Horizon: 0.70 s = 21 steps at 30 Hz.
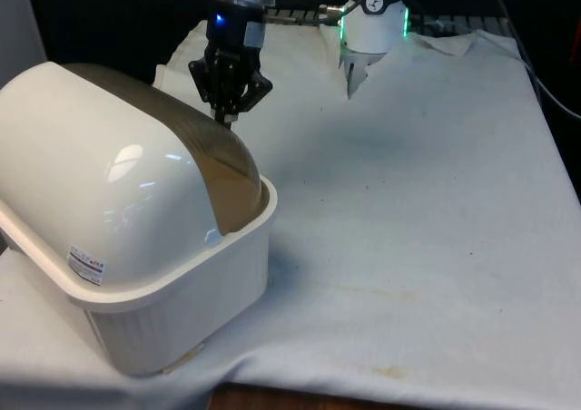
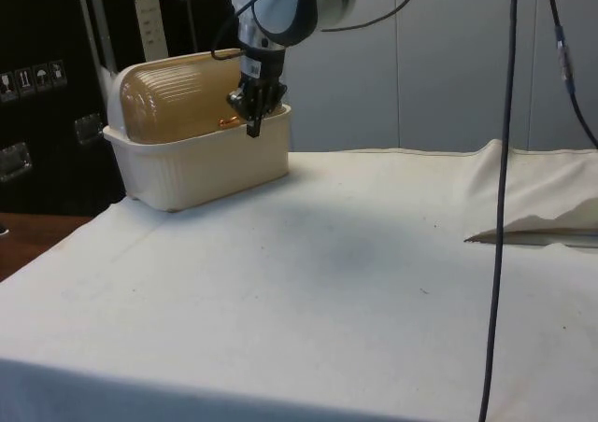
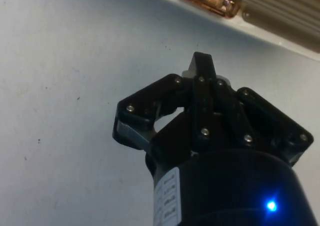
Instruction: Open the lid, then close it.
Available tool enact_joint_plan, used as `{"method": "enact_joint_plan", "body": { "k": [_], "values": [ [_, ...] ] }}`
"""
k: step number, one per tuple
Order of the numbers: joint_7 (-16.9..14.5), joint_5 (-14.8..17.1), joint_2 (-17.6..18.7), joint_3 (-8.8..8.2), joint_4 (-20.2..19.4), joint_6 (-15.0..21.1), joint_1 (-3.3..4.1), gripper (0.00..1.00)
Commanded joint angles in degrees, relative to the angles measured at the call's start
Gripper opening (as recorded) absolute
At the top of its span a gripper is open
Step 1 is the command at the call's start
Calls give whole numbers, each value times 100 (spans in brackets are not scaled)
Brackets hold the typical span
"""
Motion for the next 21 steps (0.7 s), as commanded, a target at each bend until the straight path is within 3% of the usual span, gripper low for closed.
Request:
{"method": "enact_joint_plan", "body": {
  "k": [1,3,9,21],
  "values": [
    [17,0,6,0,0,23,0,0],
    [126,-17,52,-46,23,155,29,0],
    [275,0,115,-34,29,390,17,0],
    [550,23,264,-11,189,556,-6,0]
  ]
}}
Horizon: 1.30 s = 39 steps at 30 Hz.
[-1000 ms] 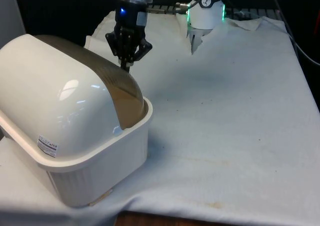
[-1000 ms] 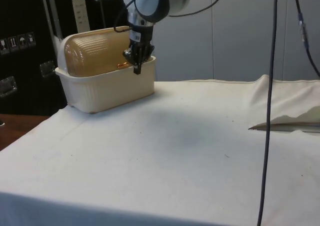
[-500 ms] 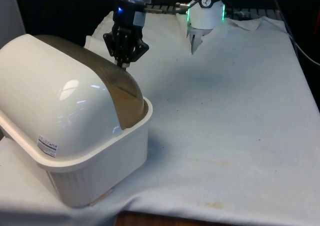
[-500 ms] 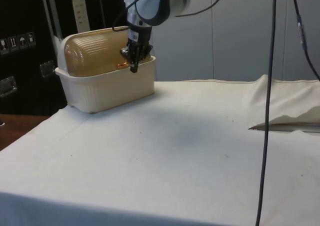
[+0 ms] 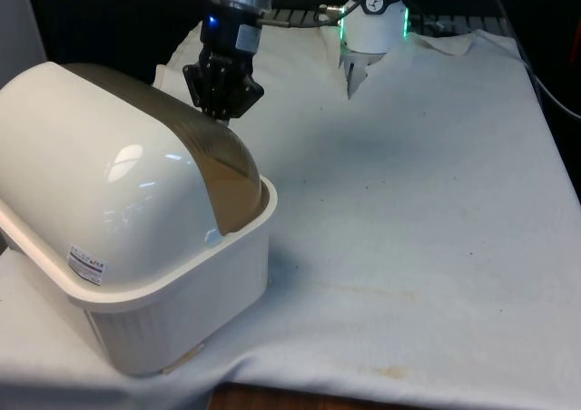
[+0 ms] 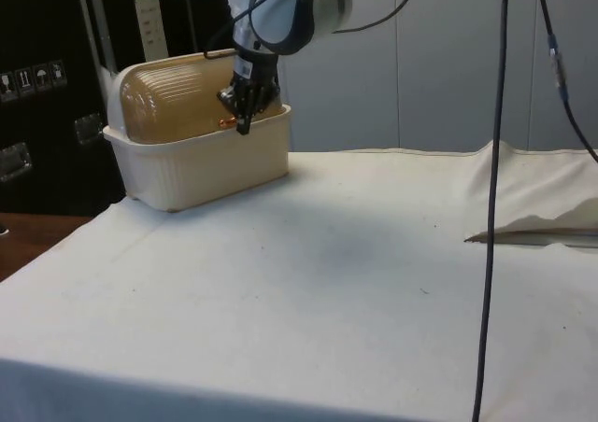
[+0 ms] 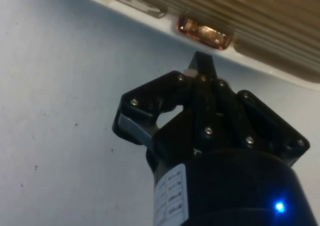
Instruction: Open the lid, then close it.
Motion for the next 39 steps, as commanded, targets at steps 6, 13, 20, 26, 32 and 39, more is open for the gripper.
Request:
{"method": "enact_joint_plan", "body": {
  "k": [6,13,20,26,32,39],
  "values": [
    [115,0,40,0,63,11,0,0],
    [292,74,69,69,126,29,-46,0],
    [413,109,17,103,109,-11,-63,0],
    [453,189,6,115,103,-34,-63,0],
    [453,407,-6,143,109,-80,-69,0],
    [464,590,46,115,183,-29,-63,0]
  ]
}}
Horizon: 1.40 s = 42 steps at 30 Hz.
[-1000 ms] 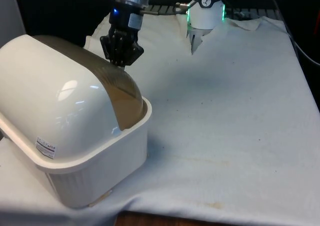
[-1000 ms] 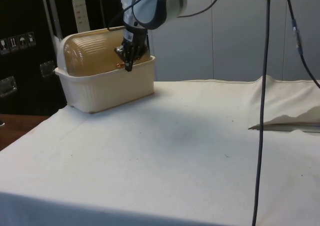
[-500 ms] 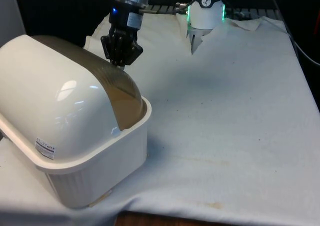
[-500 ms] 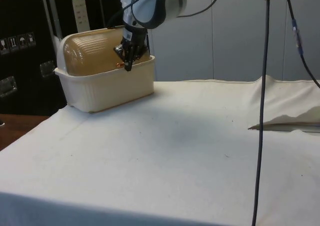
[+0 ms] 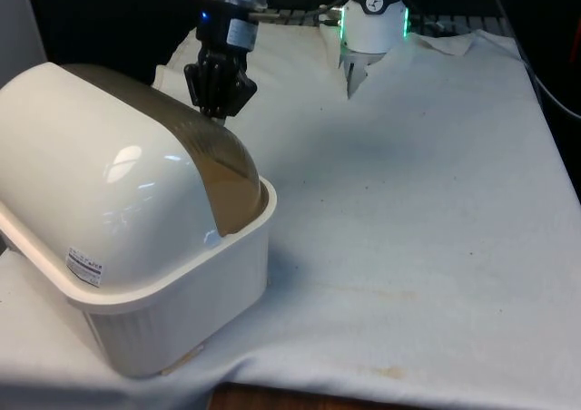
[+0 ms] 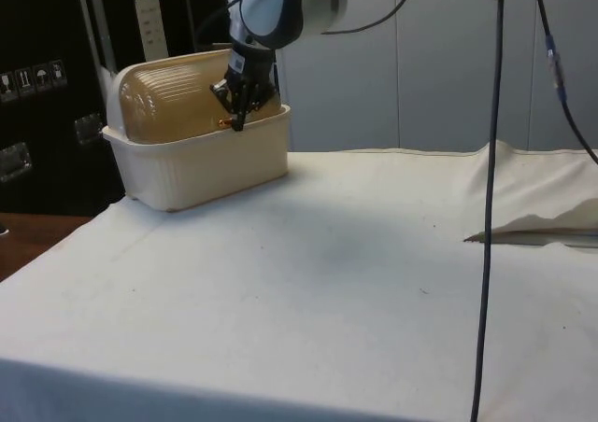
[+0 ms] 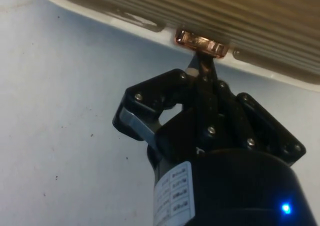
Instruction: Open the lid, then close it.
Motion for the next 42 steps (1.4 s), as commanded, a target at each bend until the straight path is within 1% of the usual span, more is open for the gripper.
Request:
{"method": "enact_joint_plan", "body": {
  "k": [1,5,6,7,14,15,16,20,22,23,24,26,30,31,32,40,41,42],
  "values": [
    [-17,97,17,69,52,17,-57,0],
    [46,109,80,-23,103,86,-23,0],
    [29,74,46,-29,69,17,0,0],
    [63,103,86,-34,103,103,-17,0],
    [235,46,138,-143,92,275,40,0],
    [166,74,80,-57,69,178,0,0],
    [258,40,138,-160,92,292,52,0],
    [355,11,138,-223,97,384,97,0],
    [384,6,132,-241,97,424,109,0],
    [281,74,80,-80,69,350,17,0],
    [401,6,132,-252,97,441,115,0],
    [441,6,126,-269,92,498,132,0],
    [493,6,103,-286,92,567,138,0],
    [372,74,74,-109,86,498,29,0],
    [504,11,97,-292,92,584,138,0],
    [630,17,-6,-292,92,670,143,0],
    [516,74,-23,-120,92,619,34,0],
    [659,17,-52,-292,86,665,149,0]
  ]
}}
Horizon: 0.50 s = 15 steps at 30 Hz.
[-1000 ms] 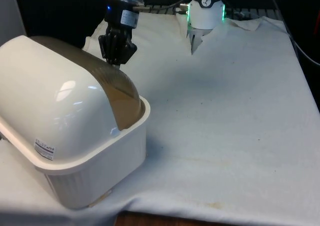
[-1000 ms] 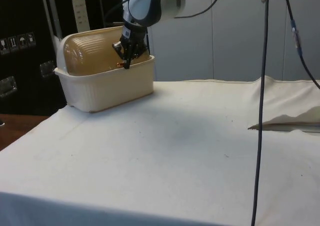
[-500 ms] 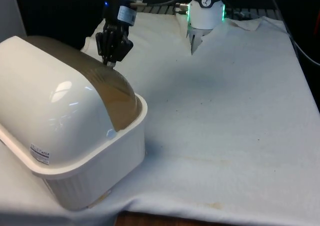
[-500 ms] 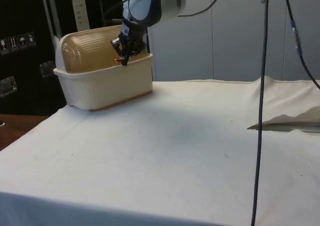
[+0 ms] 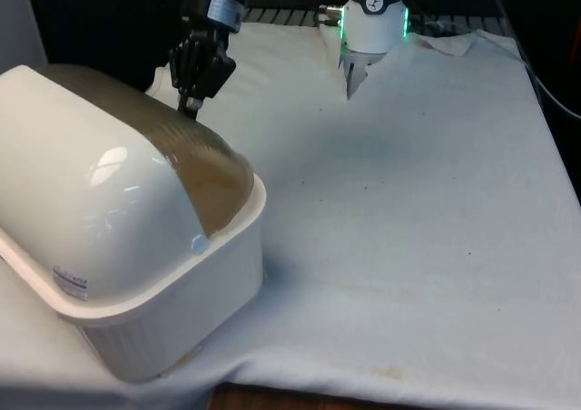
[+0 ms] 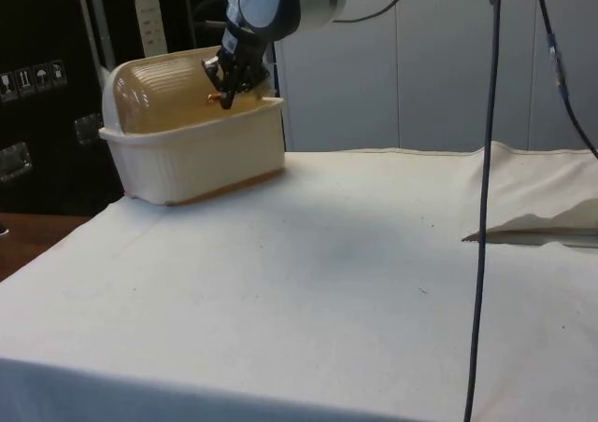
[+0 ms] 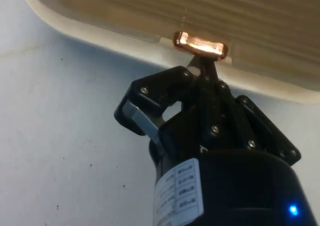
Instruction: Open the lid, then close it.
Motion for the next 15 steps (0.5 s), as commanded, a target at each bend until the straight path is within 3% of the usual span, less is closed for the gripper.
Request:
{"method": "enact_joint_plan", "body": {
  "k": [1,5,6,7,13,14,15],
  "values": [
    [126,-57,-17,-172,-11,40,115,0],
    [206,-57,-120,-160,-17,52,120,0],
    [80,0,-115,0,0,0,11,0],
    [206,-57,-120,-160,-17,52,120,0],
    [327,-57,-241,-160,6,74,120,0],
    [223,0,-264,0,11,17,29,0],
    [344,-63,-246,-160,17,74,120,0]
  ]
}}
